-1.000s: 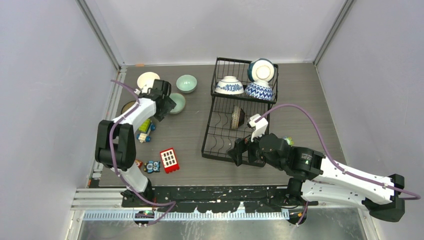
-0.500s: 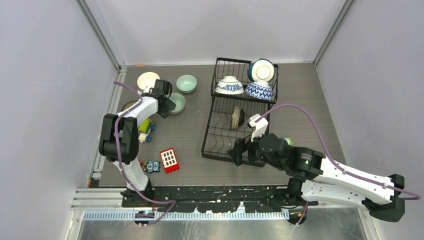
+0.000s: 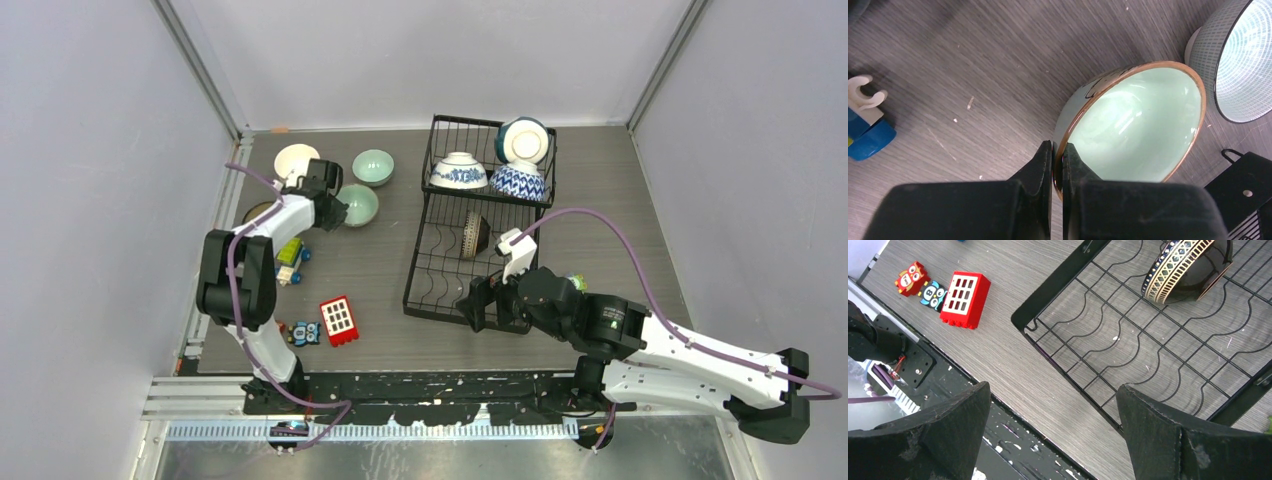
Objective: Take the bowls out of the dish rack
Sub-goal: Pick up the bowl from the center of the board, then place the bowl with the bowl.
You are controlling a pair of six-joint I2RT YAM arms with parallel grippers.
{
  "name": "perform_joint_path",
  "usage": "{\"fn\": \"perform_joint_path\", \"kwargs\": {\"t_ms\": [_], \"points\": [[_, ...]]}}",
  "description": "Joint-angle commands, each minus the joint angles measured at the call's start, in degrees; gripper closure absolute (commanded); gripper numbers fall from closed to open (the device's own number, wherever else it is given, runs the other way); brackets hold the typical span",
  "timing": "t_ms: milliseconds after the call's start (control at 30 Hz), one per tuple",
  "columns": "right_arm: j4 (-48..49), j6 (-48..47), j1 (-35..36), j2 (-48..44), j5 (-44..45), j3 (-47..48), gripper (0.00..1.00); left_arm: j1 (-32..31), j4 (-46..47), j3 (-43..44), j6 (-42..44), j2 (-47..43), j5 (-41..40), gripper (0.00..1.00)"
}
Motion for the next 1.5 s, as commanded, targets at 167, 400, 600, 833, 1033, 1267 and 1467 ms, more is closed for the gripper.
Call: {"fn": "perform_joint_path", "kwargs": {"t_ms": [167, 400, 600, 833, 1033, 1267, 1467], "points": [[-0.70, -1.25, 0.26, -2.47, 1.92, 2.52, 0.01, -1.35, 0.53, 0.03, 3.01, -13.68, -3.71, 1.00], [-1.37, -1.55, 0.19, -2.86, 1.98, 2.88, 0.01, -2.82, -1.13, 10.33, 3.23, -12.79, -3.09, 1.00], [-2.04, -1.69, 0.19, -3.18, 2.24, 3.20, 0.01, -3.26, -3.41, 21.26, 1.26, -3.43, -1.23, 1.00], [-3.16, -2.17, 0.19, -3.38, 2.31, 4.56, 0.01, -3.68, -5.33, 32.38, -1.89, 7.34, 0.17, 1.00], [-3.34, -2.58, 0.24, -3.77, 2.65, 5.00, 0.01, -3.70, -7.45, 37.58, -4.12, 13.47, -0.26, 1.00], [-3.60, -2.77, 0.19, -4.04, 2.99, 4.73, 0.01, -3.70, -8.25, 40.14, -4.60, 17.64, -0.70, 1.00], [-4.32, -3.10, 0.19, -4.69, 3.70, 4.82, 0.01, -3.61, -8.07, 40.64, -4.63, 19.65, -1.43, 1.00]]}}
